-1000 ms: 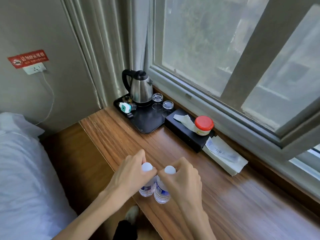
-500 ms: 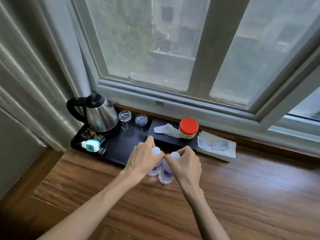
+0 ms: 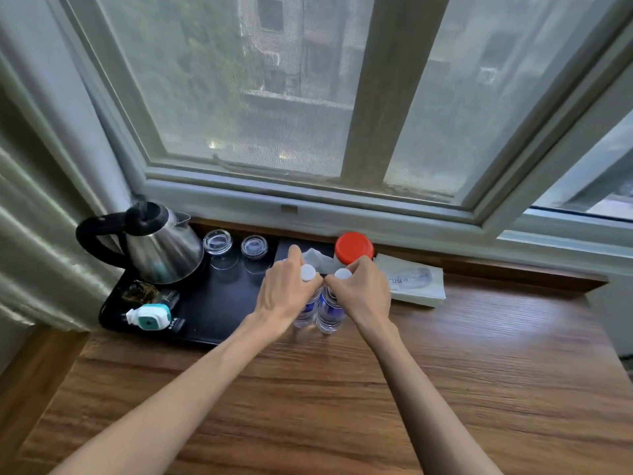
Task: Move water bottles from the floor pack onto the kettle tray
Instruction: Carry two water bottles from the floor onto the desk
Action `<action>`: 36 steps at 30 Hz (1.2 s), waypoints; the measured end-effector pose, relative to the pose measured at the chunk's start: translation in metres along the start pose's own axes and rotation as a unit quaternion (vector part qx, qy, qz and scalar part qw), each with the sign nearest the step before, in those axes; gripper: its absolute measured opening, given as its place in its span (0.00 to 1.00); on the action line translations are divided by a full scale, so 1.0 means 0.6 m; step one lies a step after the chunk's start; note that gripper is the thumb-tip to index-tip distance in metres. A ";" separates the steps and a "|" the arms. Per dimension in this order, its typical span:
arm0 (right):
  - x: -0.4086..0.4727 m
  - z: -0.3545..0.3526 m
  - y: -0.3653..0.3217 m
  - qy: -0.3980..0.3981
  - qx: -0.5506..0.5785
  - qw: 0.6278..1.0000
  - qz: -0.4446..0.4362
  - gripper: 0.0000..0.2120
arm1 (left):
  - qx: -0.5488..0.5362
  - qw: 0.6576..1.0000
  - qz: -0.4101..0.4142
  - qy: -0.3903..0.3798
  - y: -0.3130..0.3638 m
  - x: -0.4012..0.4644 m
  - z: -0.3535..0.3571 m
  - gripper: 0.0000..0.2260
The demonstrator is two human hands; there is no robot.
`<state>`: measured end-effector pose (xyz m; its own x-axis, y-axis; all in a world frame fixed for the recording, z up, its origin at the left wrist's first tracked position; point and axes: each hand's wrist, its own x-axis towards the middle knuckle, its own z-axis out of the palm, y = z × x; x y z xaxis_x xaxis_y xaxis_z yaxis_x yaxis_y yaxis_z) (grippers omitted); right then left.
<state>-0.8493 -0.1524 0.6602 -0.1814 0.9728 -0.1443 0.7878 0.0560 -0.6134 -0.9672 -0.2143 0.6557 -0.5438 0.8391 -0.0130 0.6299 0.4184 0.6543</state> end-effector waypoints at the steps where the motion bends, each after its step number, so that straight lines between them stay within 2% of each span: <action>1: 0.001 0.002 -0.001 0.003 0.001 1.000 0.001 0.16 | -0.002 1.000 0.002 -0.003 -0.002 0.003 -0.001 0.13; 7: 0.006 0.005 -0.005 0.024 0.005 1.000 -0.004 0.16 | -0.010 0.999 0.000 -0.035 -0.006 0.019 -0.010 0.14; 14: 0.004 0.004 0.000 0.036 0.008 0.999 -0.026 0.15 | -0.014 0.999 -0.015 -0.034 -0.002 0.021 -0.006 0.15; 20: 0.003 -0.003 0.009 0.005 -0.027 0.999 -0.043 0.17 | -0.014 0.999 -0.014 -0.042 -0.007 0.023 -0.006 0.17; 25: -0.008 -0.009 0.019 -0.004 -0.030 0.998 -0.058 0.19 | 0.031 0.998 0.008 -0.052 -0.006 0.007 -0.016 0.21; 28: -0.025 -0.026 0.031 -0.014 -0.014 0.998 -0.058 0.24 | 0.051 0.998 0.021 -0.008 0.006 -0.014 -0.022 0.22; 31: -0.044 -0.061 0.058 -0.010 0.016 0.998 -0.052 0.24 | 0.035 0.997 0.056 0.031 0.035 -0.047 -0.018 0.19; 33: -0.057 -0.092 0.090 -0.006 0.038 0.999 -0.037 0.23 | 0.029 0.996 0.087 0.018 0.064 -0.071 -0.005 0.15; 36: -0.077 -0.143 0.157 0.003 0.061 0.998 -0.011 0.23 | 0.023 0.991 0.125 -0.041 0.112 -0.102 0.036 0.12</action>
<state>-0.7159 -0.1727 0.6757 -0.1941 0.9729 -0.1256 0.7058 0.0496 -0.7067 -0.8795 -0.2300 0.6845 -0.3218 0.9432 0.0825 0.7644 0.2074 0.6105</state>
